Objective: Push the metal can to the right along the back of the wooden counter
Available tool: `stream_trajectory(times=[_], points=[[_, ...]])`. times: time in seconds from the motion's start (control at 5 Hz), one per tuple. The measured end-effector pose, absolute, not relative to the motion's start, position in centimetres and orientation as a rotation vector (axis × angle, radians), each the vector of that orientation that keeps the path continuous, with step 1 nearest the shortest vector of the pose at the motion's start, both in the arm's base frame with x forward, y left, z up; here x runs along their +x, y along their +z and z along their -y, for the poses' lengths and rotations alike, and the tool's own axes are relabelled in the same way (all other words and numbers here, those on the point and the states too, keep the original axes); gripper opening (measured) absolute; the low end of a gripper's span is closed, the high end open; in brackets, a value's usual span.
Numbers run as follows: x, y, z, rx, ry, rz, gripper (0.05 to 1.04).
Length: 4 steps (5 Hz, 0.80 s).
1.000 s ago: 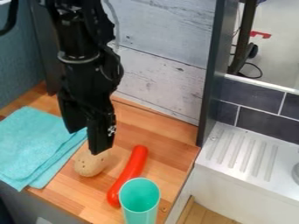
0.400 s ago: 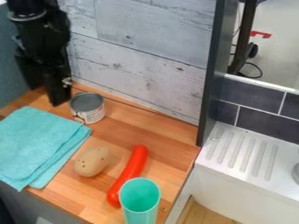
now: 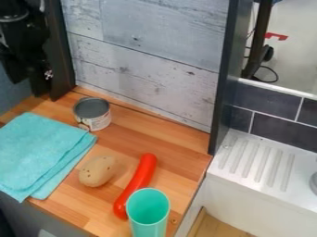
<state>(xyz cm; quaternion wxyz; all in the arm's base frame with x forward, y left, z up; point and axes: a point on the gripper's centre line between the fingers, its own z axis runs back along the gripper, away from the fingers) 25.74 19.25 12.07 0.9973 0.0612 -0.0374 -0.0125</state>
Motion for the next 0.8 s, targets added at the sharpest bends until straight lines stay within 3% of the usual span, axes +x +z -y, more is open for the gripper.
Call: stream_trajectory(times=[0.8], points=[[31.5, 6.0, -26.8, 0.218, 0.048, -0.129, 1.007]])
